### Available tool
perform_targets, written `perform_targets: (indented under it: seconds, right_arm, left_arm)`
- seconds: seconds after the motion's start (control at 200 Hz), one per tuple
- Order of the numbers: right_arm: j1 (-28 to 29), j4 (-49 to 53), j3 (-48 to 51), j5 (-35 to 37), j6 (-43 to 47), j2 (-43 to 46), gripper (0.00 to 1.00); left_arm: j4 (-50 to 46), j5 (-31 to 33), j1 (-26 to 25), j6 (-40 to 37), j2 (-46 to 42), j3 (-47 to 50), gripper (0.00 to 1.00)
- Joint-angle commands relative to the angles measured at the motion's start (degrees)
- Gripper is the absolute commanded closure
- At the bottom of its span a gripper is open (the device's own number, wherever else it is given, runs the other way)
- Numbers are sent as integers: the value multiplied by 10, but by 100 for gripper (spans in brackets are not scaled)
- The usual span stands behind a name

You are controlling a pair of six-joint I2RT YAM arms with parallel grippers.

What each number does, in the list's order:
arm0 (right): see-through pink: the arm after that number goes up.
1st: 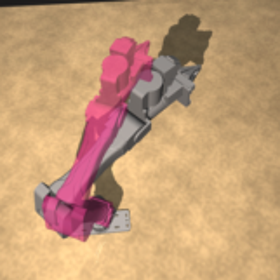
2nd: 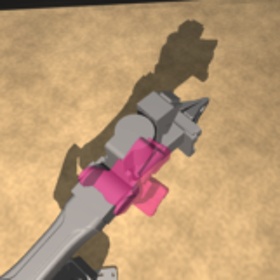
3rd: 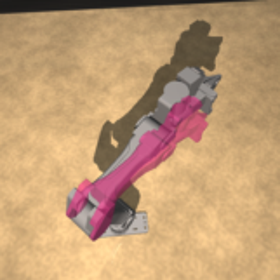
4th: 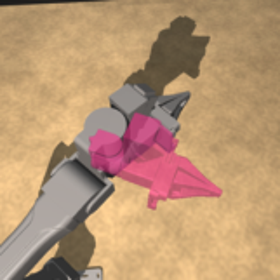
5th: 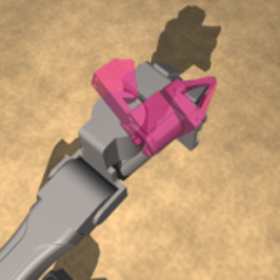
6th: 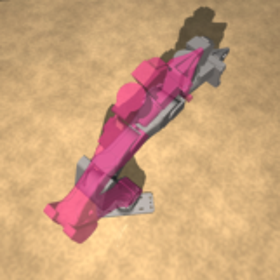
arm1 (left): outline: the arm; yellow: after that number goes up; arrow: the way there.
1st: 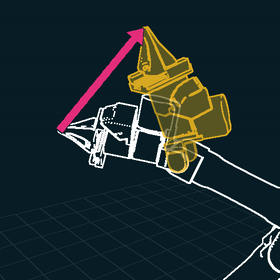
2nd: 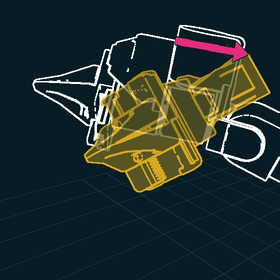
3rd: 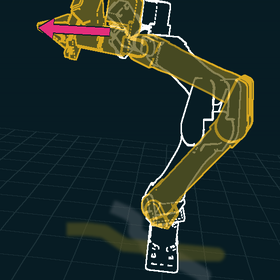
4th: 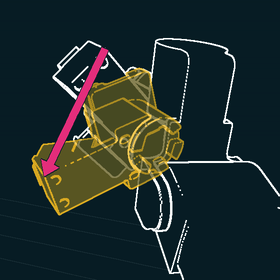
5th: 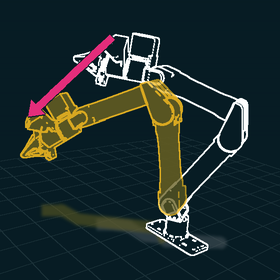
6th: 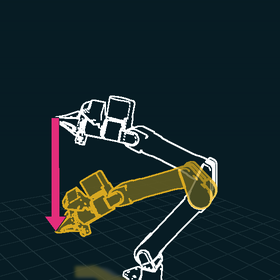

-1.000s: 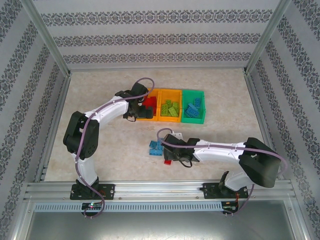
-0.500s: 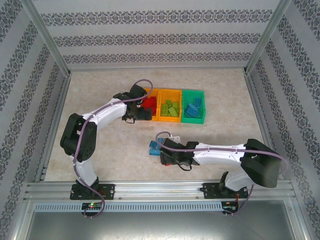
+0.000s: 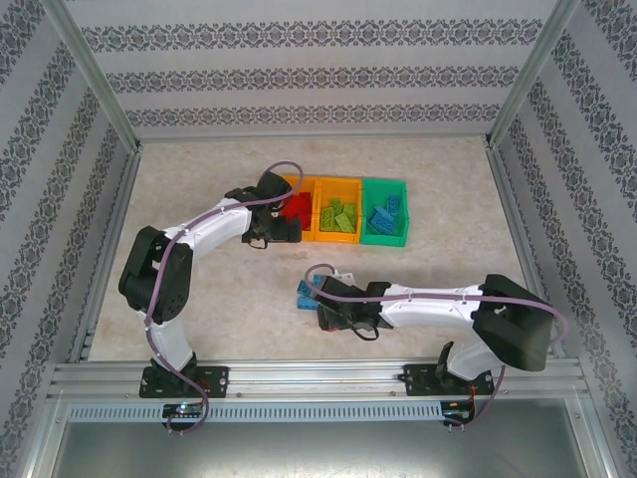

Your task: Sort the legos into containers by color

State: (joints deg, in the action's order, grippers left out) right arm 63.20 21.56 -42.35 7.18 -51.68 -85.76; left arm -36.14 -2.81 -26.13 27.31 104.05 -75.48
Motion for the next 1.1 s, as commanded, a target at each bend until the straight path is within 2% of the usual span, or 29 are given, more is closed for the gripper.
perform_targets:
  seconds: [0.0,0.395,0.555,0.719,0.799,0.919,1.094]
  right_arm:
    - [9,11,-19,-18,30,-28,47]
    - [9,32,-4,-7,36,8,70]
    - [-3,69,-28,23,64,63,75]
    - [-73,73,-72,17,132,117,75]
    - [-138,47,-93,-29,159,118,76]
    - [-219,15,-151,-115,188,80,76]
    - [-272,-13,-263,-194,213,-24,77]
  left_arm:
    - [12,6,5,4,-24,9,0]
    - [9,15,5,7,-29,9,0]
    - [4,23,6,9,-32,10,0]
    - [32,-13,17,36,-61,24,0]
    - [40,-19,18,37,-78,34,0]
    - [51,-25,18,24,-105,66,0]
    - [57,-45,12,-1,-130,120,0]
